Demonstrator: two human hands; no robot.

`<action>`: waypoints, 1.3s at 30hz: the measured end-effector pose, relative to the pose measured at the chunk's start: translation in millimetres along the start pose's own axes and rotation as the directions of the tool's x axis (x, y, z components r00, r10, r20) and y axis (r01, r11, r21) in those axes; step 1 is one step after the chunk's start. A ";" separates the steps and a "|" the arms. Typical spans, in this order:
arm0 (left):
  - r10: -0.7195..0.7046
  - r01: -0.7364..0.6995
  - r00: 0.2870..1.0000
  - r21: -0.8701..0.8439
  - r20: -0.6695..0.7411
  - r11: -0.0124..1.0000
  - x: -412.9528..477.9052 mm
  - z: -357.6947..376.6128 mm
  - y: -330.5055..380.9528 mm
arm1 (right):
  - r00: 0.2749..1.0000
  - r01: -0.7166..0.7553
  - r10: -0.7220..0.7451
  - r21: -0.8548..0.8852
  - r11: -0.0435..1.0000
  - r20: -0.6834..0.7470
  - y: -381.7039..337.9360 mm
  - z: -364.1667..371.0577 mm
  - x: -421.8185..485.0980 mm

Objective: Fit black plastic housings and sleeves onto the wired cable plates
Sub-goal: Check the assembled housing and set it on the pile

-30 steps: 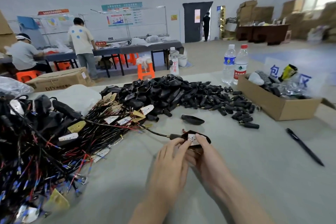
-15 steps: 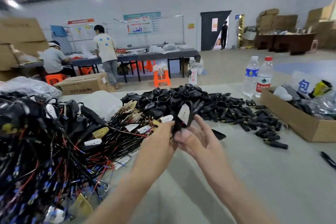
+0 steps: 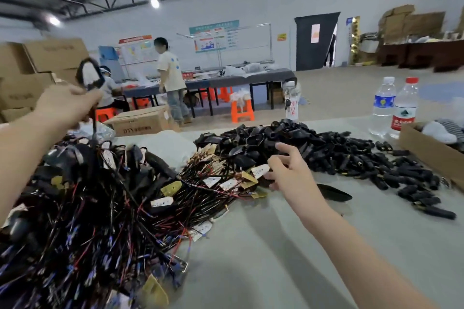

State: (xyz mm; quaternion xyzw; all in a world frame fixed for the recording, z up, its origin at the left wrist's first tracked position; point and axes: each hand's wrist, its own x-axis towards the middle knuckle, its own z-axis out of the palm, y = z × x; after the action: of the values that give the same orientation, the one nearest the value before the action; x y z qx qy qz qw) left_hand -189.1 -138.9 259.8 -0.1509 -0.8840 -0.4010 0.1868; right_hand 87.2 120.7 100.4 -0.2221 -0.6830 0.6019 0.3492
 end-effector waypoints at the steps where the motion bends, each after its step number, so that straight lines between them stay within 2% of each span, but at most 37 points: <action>1: -0.041 0.033 0.999 0.191 0.037 0.981 1.5 8.1 -13.7 | 1.000 -0.019 0.019 -0.023 1.000 -0.011 8.3 -3.3 0.5; 3: -0.054 -0.005 0.994 0.541 0.093 0.841 -4.1 29.7 -25.3 | 0.998 -0.060 0.058 -0.060 0.996 -0.029 23.3 -12.6 3.7; 4: 0.001 -0.083 0.991 0.619 0.132 0.781 -11.8 46.8 -24.4 | 0.997 -0.076 0.073 -0.086 0.993 -0.036 31.1 -18.6 7.7; 5: 0.082 -0.190 0.977 0.631 0.195 0.753 -22.3 65.5 -18.5 | 0.996 -0.084 0.079 -0.120 0.989 -0.043 37.1 -24.8 11.8; 7: 0.266 -0.443 0.891 0.575 0.368 0.688 -49.1 108.8 0.8 | 0.995 -0.083 0.072 -0.180 0.980 -0.067 47.0 -34.9 17.7; 10: 0.438 -0.693 0.721 0.541 0.538 0.476 -94.0 181.2 25.5 | 0.993 -0.065 0.032 -0.305 0.950 -0.111 63.8 -42.7 20.1; 13: 0.402 -0.748 0.661 0.595 0.633 0.294 -118.6 235.0 27.3 | 0.996 -0.016 -0.018 -0.397 0.918 -0.083 77.5 -49.1 11.3; 15: 0.297 -0.750 0.661 0.617 0.689 0.238 -123.9 256.8 18.8 | 0.997 0.018 -0.047 -0.438 0.899 -0.056 83.8 -59.3 8.7; 17: 0.260 -0.750 0.661 0.622 0.704 0.223 -124.3 267.6 10.1 | 0.996 0.021 -0.060 -0.490 0.872 -0.063 87.7 -73.6 13.1; 19: 0.338 -0.742 0.671 0.602 0.660 0.296 -120.0 268.7 9.8 | 0.996 0.022 -0.065 -0.503 0.864 -0.068 89.9 -85.8 20.2; 20: 0.400 -0.725 0.688 0.564 0.605 0.394 -115.9 266.6 14.2 | 0.995 0.025 -0.070 -0.497 0.868 -0.072 91.0 -90.8 23.8; 21: 0.451 -0.690 0.721 0.483 0.527 0.539 -110.8 262.3 21.4 | 0.994 0.028 -0.078 -0.503 0.864 -0.078 92.5 -94.6 27.5; 23: 0.475 -0.577 0.797 0.238 0.373 0.781 -100.4 244.7 45.2 | 0.991 0.030 -0.092 -0.525 0.850 -0.092 95.0 -98.7 34.5; 25: 0.506 -0.529 0.829 0.038 0.239 0.848 -88.6 221.4 78.8 | 0.991 0.033 -0.096 -0.531 0.847 -0.093 97.9 -98.5 41.4; 29: 0.577 -0.559 0.816 -0.299 -0.034 0.773 -73.2 164.9 153.0 | 0.992 0.033 -0.094 -0.565 0.824 -0.079 101.0 -85.3 57.6; 32: 0.464 -0.454 0.872 -0.616 -0.157 0.644 -73.7 138.0 184.6 | 0.994 0.028 -0.082 -0.584 0.811 -0.066 99.2 -69.0 69.4; 35: 0.235 -0.234 0.964 -0.832 -0.129 0.504 -84.8 139.8 176.3 | 0.996 0.055 -0.086 -0.570 0.820 -0.028 91.2 -52.7 84.4; 37: 0.085 -0.086 0.995 -0.919 -0.058 0.384 -96.2 152.8 153.1 | 0.987 0.124 -0.159 -0.645 0.754 0.003 81.2 -42.8 104.9; 39: -0.008 -0.004 1.000 -0.954 -0.007 0.299 -103.5 166.5 127.3 | 0.968 0.201 -0.247 -0.733 0.650 0.047 72.1 -35.6 131.6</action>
State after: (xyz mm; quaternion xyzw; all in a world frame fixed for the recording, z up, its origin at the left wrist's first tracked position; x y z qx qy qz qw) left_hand -79.3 57.0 194.9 -0.2291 -0.4741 -0.8477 0.0652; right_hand 18.8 252.5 58.6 -0.2742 -0.8781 0.2238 0.3220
